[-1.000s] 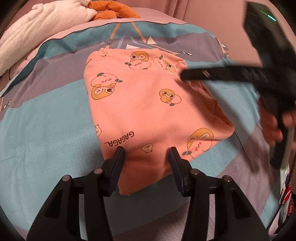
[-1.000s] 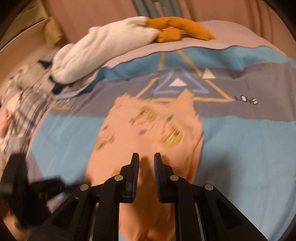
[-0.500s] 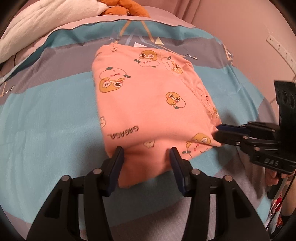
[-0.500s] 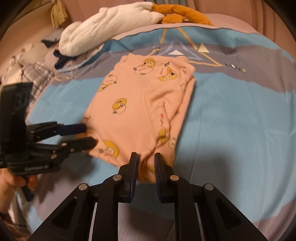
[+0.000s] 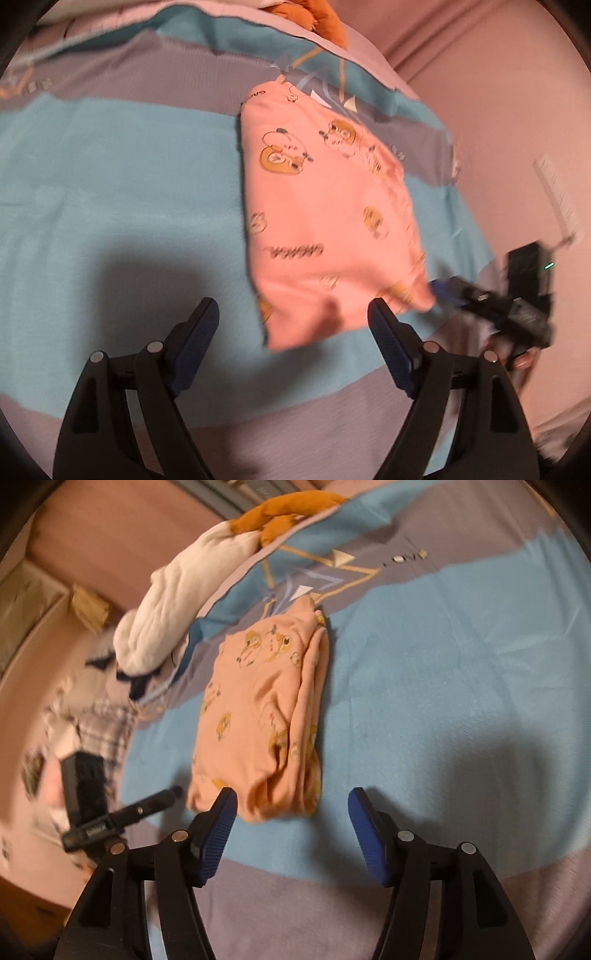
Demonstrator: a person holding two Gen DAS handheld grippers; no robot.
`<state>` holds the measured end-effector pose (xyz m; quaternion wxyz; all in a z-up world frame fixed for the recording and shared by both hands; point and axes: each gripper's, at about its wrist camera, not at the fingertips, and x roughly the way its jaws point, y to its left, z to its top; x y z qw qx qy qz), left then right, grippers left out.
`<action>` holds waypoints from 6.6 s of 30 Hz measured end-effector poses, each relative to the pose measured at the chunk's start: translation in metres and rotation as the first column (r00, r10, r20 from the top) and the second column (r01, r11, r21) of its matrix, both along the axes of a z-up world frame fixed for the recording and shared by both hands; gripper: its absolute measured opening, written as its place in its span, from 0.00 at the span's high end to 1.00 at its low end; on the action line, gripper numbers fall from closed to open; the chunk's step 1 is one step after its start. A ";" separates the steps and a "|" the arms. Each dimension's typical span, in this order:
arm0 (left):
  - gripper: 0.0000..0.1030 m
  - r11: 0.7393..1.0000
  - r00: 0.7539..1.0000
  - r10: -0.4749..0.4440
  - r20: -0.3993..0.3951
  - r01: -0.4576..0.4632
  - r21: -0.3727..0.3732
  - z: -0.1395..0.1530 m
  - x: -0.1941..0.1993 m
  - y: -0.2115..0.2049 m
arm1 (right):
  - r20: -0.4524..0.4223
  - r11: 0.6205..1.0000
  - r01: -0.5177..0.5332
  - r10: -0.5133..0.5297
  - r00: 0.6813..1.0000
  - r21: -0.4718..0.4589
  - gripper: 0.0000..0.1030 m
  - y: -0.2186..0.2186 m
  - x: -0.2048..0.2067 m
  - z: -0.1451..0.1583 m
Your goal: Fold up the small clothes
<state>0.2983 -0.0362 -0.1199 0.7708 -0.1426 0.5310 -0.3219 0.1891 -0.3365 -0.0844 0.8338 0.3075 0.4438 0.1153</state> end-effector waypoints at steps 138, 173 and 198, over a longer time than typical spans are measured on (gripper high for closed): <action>0.76 0.981 0.912 0.148 0.381 -0.183 0.056 0.136 -0.257 0.069 | 0.377 0.939 -0.266 0.333 0.864 -0.219 0.77 0.211 -0.167 0.126; 0.76 0.958 0.895 0.231 0.382 -0.277 0.070 0.131 -0.242 0.091 | 0.351 0.898 -0.341 0.425 0.834 -0.277 0.77 0.246 -0.135 0.123; 0.76 0.950 0.898 0.232 0.374 -0.292 0.112 0.116 -0.195 0.095 | 0.332 0.902 -0.356 0.423 0.843 -0.244 0.77 0.250 -0.092 0.107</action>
